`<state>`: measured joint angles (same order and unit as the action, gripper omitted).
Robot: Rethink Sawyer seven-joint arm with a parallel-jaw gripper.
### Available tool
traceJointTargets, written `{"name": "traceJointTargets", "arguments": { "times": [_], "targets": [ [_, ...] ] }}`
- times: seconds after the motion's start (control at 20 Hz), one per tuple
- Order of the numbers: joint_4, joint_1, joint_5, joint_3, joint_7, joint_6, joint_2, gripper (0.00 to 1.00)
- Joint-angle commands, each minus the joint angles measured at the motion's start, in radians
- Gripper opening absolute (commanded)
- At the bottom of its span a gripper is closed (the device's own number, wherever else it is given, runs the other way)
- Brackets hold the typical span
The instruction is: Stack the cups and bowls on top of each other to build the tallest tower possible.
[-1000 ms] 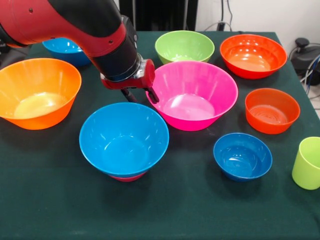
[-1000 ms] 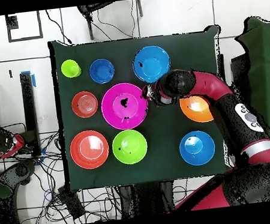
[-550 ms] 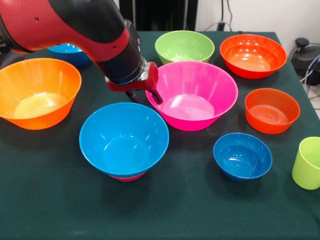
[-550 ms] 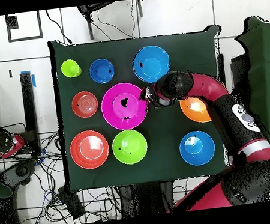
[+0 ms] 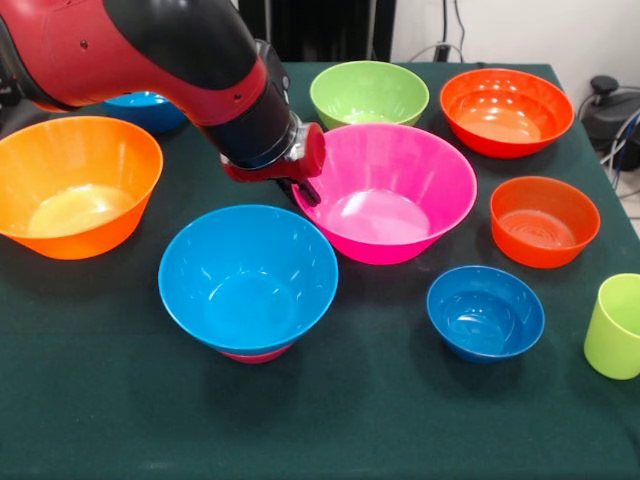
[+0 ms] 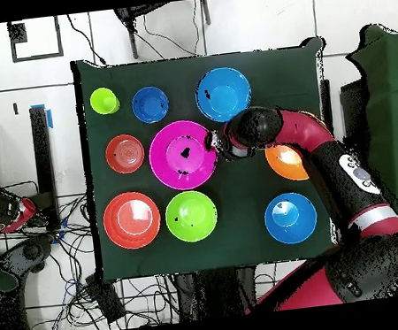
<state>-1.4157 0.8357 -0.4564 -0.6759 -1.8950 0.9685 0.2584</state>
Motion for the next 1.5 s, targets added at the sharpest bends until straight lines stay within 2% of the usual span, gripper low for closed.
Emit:
{"name": "traceJointTargets", "arguments": {
  "times": [0.05,0.35,0.5,0.7,1.0,1.5],
  "targets": [
    [-0.036,-0.036,-0.032,0.046,0.131,0.045,-0.037,0.00],
    [-0.049,-0.028,-0.050,0.038,0.130,-0.018,-0.031,0.00],
    [-0.093,-0.015,-0.023,0.018,0.117,-0.002,0.015,0.00],
    [-0.153,0.016,0.029,-0.029,0.115,0.029,0.080,0.00],
    [-0.149,0.034,0.110,-0.080,0.122,0.118,0.133,0.00],
    [-0.153,0.123,0.199,-0.166,0.222,0.268,0.201,0.00]
  ]
}}
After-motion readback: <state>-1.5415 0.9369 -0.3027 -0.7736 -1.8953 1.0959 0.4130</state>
